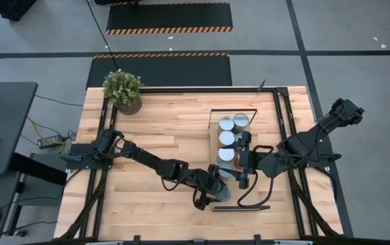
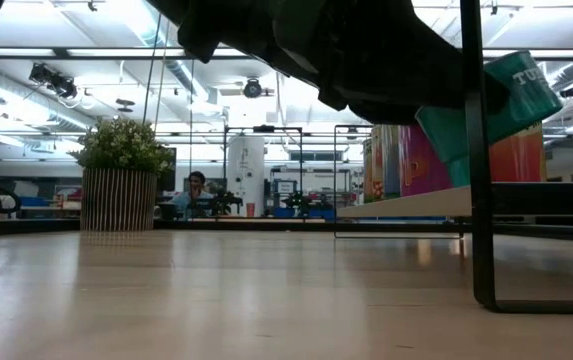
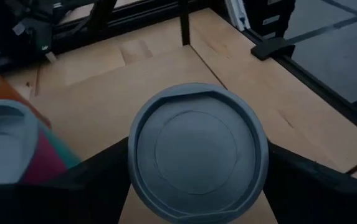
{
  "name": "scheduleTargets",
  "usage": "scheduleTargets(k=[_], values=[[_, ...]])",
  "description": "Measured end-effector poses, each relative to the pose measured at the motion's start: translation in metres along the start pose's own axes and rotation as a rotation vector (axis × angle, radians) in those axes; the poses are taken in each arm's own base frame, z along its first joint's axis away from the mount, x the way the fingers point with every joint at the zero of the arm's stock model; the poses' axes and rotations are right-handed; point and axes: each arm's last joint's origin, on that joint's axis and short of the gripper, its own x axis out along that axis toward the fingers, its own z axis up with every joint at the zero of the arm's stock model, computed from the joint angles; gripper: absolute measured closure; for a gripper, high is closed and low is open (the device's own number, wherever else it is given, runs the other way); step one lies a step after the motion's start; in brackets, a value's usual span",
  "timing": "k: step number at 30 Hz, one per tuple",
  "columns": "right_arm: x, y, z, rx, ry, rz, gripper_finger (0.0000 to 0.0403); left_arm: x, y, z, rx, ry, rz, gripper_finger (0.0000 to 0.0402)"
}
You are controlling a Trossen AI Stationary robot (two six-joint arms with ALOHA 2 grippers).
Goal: Pick and place cans onto a shelf
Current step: Put the canned tuna on the shelf
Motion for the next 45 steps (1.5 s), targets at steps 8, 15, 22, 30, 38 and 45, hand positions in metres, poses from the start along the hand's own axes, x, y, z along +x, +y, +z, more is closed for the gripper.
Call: scheduleTargets(k=[8,15,22,30,38,45], values=[[0.000,0.000,0.000,-0.002,0.000,0.000,0.0065,0.000,0.004,-0.001,-0.095,-0.002,-0.022,0.0085],[0.000,0.000,0.000,0.000,0.000,0.000,0.0065,0.000,0.002,0.000,-0.056,-0.013,-0.068,0.0085],[0.000,0.000,0.000,0.004,0.000,0.000,0.0064,0.000,0.002,0.003,-0.049,-0.039,-0.065,0.0085],[0.000,0.000,0.000,0.008,-0.001,0.001,0.0065,-0.001,0.003,0.005,-0.121,-0.060,-0.067,0.0085],[0.000,0.000,0.000,0.003,-0.001,0.001,0.0065,0.000,0.008,0.000,-0.132,-0.017,-0.041,0.0085],[0.000,0.000,0.000,0.009,-0.001,0.001,0.0065,0.000,0.011,-0.001,-0.162,-0.009,-0.034,0.0028]])
